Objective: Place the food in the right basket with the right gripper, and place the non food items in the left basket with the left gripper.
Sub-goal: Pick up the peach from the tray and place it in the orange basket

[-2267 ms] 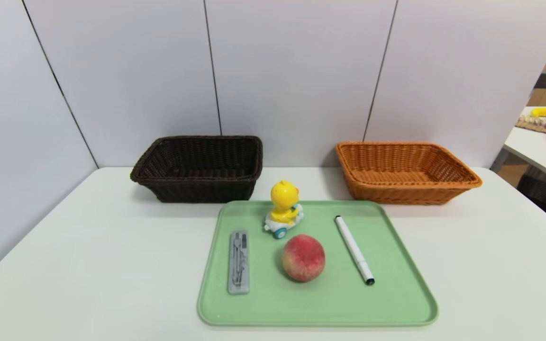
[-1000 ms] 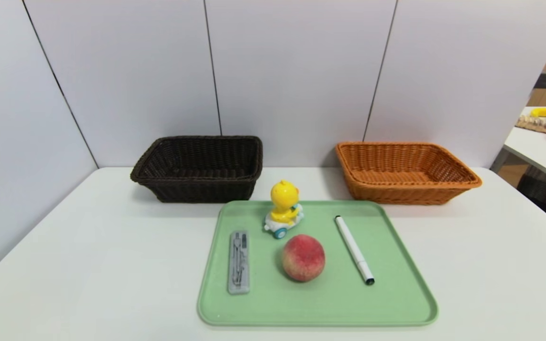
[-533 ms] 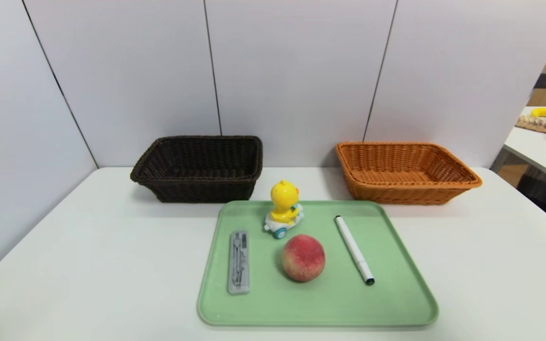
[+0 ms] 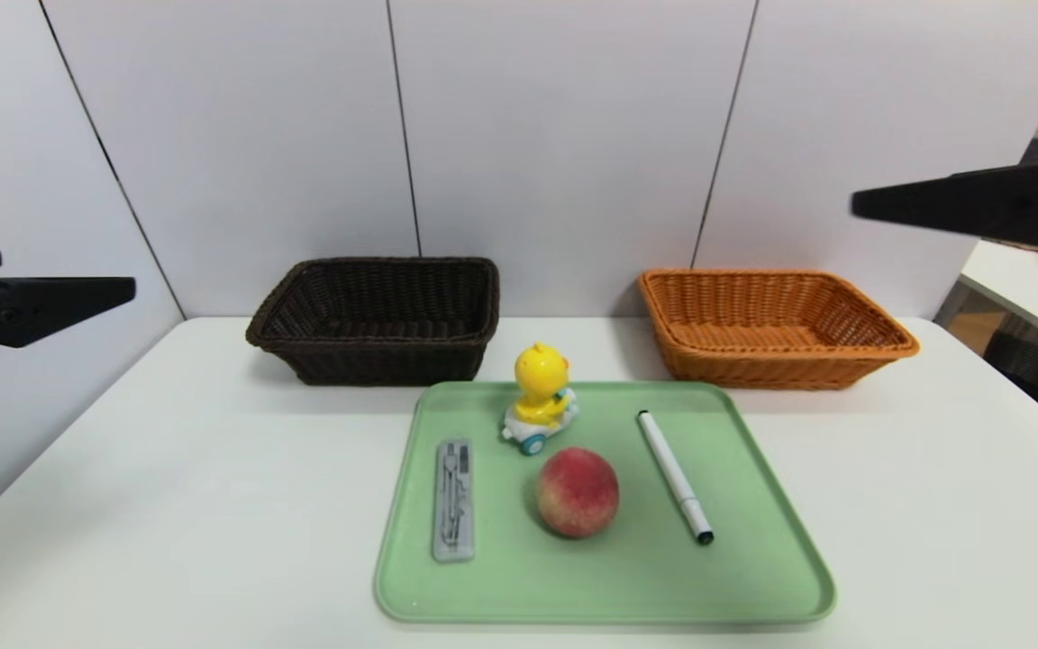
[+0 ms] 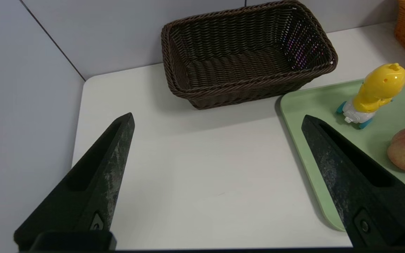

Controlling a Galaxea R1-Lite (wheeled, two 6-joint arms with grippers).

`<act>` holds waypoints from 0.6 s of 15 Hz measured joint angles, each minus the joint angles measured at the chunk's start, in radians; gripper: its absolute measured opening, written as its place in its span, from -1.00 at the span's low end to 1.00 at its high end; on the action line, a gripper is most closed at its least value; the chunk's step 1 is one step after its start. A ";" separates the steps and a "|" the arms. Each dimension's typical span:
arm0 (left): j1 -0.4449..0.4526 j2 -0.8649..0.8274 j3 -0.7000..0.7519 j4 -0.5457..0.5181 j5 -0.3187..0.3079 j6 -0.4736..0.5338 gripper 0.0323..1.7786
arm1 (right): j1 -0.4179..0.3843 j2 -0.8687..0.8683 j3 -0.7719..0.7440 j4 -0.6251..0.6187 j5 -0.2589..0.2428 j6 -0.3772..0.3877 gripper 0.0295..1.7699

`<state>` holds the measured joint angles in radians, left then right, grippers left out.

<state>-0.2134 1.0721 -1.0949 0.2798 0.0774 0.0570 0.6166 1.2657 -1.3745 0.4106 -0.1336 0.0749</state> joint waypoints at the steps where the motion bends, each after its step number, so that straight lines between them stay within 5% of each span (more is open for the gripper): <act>1: -0.030 0.023 0.000 -0.001 0.021 -0.010 0.90 | 0.057 0.053 -0.002 0.001 -0.064 0.029 0.92; 4: -0.070 0.067 0.013 -0.002 0.024 -0.033 0.90 | 0.169 0.190 -0.006 0.022 -0.157 0.141 0.92; 9: -0.106 0.119 -0.001 -0.004 0.020 -0.044 0.90 | 0.257 0.334 -0.008 0.185 -0.169 0.295 0.92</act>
<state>-0.3198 1.1911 -1.0962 0.2760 0.0977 0.0134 0.8740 1.5996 -1.3821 0.5955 -0.3021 0.3702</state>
